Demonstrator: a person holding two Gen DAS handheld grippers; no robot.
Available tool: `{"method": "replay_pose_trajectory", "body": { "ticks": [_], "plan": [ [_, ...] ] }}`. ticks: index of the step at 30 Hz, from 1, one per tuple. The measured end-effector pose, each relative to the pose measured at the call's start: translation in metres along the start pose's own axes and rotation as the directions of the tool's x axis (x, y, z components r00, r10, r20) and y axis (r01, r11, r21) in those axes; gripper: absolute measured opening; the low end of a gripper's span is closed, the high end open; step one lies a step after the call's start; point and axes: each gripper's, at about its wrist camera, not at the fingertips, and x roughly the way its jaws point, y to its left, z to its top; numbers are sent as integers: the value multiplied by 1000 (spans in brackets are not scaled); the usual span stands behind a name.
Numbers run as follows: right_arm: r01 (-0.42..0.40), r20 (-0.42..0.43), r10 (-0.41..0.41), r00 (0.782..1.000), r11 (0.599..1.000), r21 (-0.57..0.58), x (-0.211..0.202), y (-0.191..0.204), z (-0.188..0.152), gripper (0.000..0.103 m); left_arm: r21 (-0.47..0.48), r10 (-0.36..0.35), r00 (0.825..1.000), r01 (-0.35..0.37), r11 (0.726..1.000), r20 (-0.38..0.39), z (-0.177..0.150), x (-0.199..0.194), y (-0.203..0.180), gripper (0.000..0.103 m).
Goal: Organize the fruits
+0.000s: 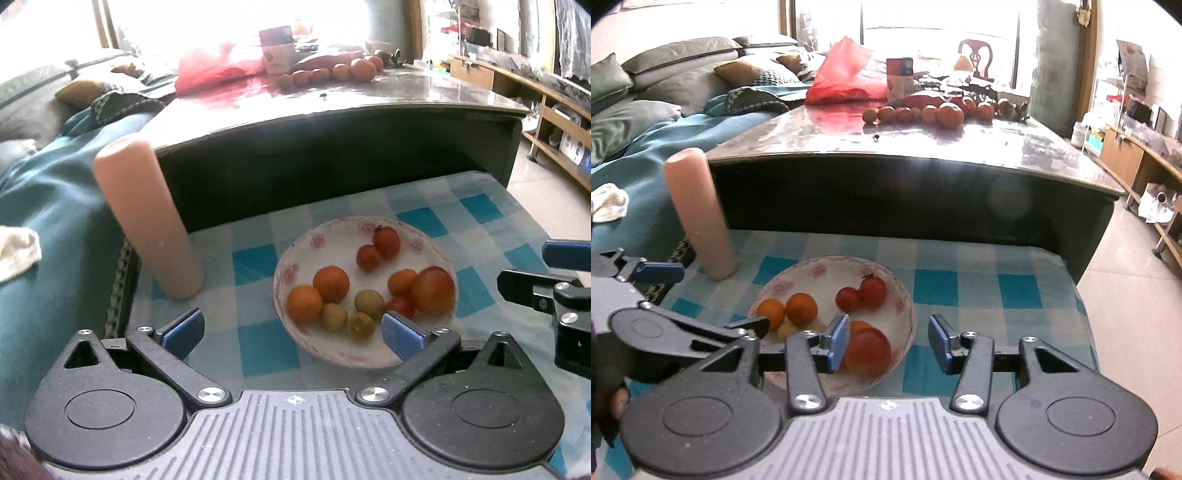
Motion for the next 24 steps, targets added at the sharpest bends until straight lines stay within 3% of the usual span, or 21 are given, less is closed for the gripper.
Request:
{"method": "replay_pose_trajectory", "body": {
  "ticks": [24],
  "plan": [
    [-11, -1, 11, 1000, 998, 69, -80, 21, -66, 62, -61, -36, 998, 39, 997, 41, -64, -83, -7, 103]
  ]
}}
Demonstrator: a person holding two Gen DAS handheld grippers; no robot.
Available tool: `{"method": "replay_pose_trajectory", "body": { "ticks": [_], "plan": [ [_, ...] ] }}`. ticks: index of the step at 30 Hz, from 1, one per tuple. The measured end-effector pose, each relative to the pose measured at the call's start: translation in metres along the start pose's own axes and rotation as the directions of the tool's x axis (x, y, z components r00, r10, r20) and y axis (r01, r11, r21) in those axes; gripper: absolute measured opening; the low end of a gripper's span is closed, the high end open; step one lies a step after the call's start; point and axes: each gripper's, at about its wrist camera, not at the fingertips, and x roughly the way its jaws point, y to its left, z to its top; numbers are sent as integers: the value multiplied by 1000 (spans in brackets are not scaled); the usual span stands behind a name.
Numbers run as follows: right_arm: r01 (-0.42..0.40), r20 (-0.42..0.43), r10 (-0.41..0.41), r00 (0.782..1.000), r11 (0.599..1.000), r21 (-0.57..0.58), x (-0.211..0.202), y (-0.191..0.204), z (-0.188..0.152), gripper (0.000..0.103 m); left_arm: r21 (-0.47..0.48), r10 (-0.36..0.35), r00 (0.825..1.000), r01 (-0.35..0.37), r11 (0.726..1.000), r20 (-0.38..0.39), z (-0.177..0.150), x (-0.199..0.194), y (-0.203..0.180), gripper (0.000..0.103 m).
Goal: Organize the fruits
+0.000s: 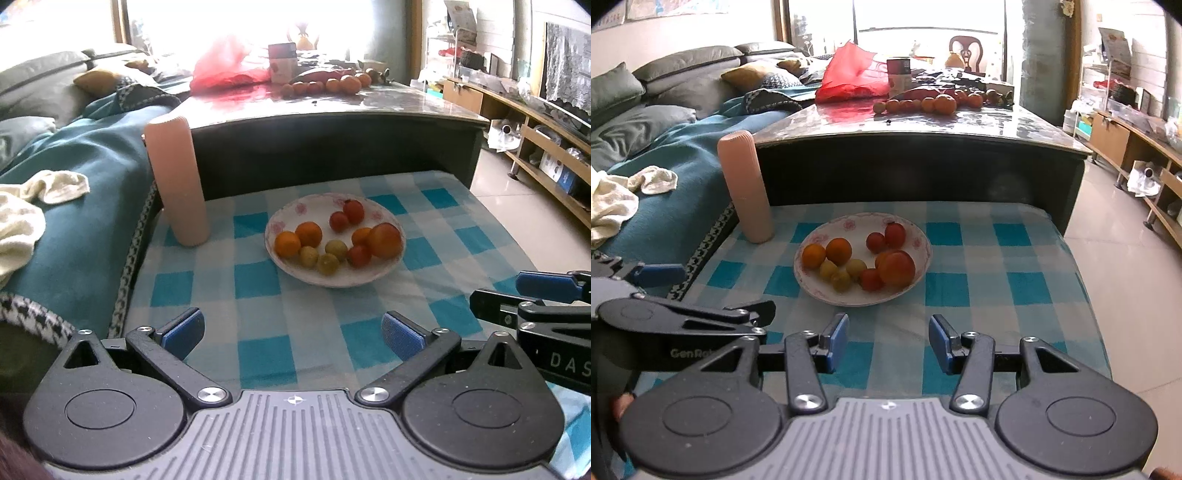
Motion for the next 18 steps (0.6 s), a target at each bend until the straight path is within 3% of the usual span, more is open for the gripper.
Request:
{"method": "replay_pose_trajectory", "body": {
  "ticks": [18],
  "plan": [
    [-10, 19, 10, 1000, 1000, 27, -51, 7, -36, 62, -2, -10, 1000, 10, 1000, 18, -33, -43, -9, 103]
  ]
}}
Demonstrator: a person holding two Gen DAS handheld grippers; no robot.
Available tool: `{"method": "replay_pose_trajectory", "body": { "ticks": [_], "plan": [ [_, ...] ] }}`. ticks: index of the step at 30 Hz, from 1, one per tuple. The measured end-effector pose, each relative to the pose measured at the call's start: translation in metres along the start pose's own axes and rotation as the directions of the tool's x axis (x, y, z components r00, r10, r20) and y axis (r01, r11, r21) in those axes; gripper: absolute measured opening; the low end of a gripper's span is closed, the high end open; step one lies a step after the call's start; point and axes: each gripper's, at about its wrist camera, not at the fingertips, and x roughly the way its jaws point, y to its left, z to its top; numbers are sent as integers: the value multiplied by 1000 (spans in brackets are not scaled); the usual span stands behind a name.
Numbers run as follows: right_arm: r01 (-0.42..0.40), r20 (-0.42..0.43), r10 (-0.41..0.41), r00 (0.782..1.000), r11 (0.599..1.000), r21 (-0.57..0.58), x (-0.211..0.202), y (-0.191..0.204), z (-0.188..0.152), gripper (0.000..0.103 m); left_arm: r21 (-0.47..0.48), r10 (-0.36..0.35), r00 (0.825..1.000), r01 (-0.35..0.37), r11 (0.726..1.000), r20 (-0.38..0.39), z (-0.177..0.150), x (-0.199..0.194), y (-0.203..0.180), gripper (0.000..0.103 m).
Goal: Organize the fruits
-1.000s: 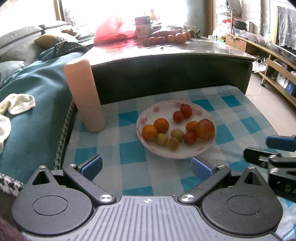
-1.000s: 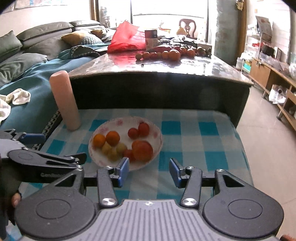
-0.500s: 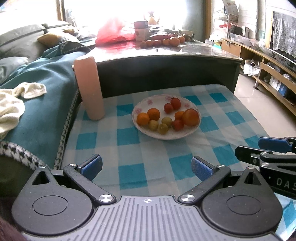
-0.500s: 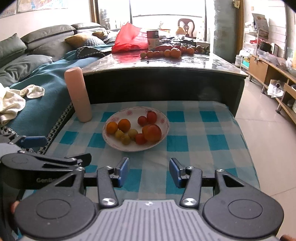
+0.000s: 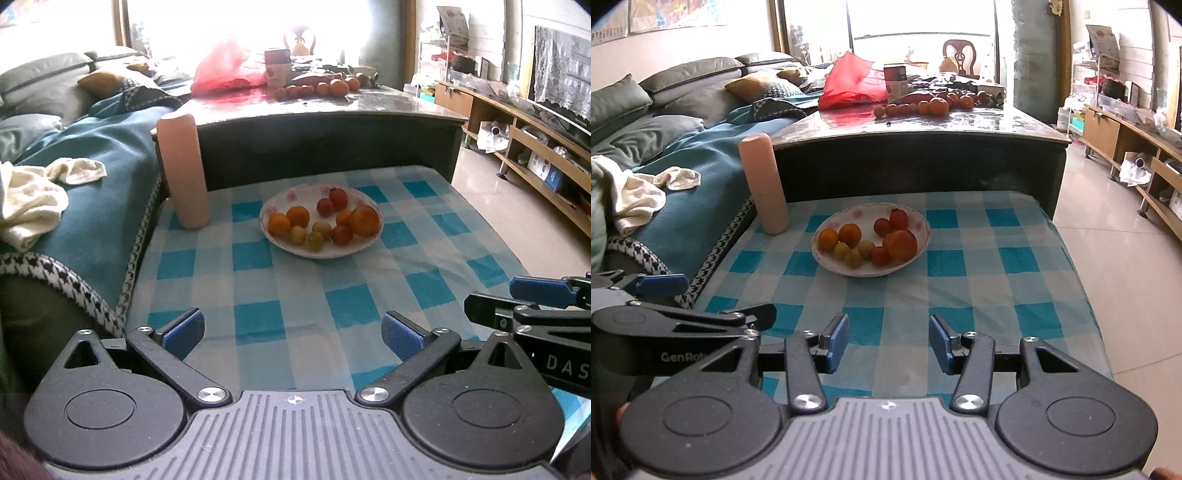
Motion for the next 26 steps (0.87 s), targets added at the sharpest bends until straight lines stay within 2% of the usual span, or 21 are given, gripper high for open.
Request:
{"method": "replay_pose_trajectory", "body": {
  "ticks": [13, 26],
  "plan": [
    [7, -8, -7, 1000, 1000, 1, -15, 2, -20, 62, 25, 8, 1000, -8, 1000, -2, -12, -7, -6, 103],
    [5, -15, -5, 1000, 1000, -4, -14, 4, -24, 62, 30, 24, 1000, -24, 999, 1, -15, -5, -9, 103]
  ]
}}
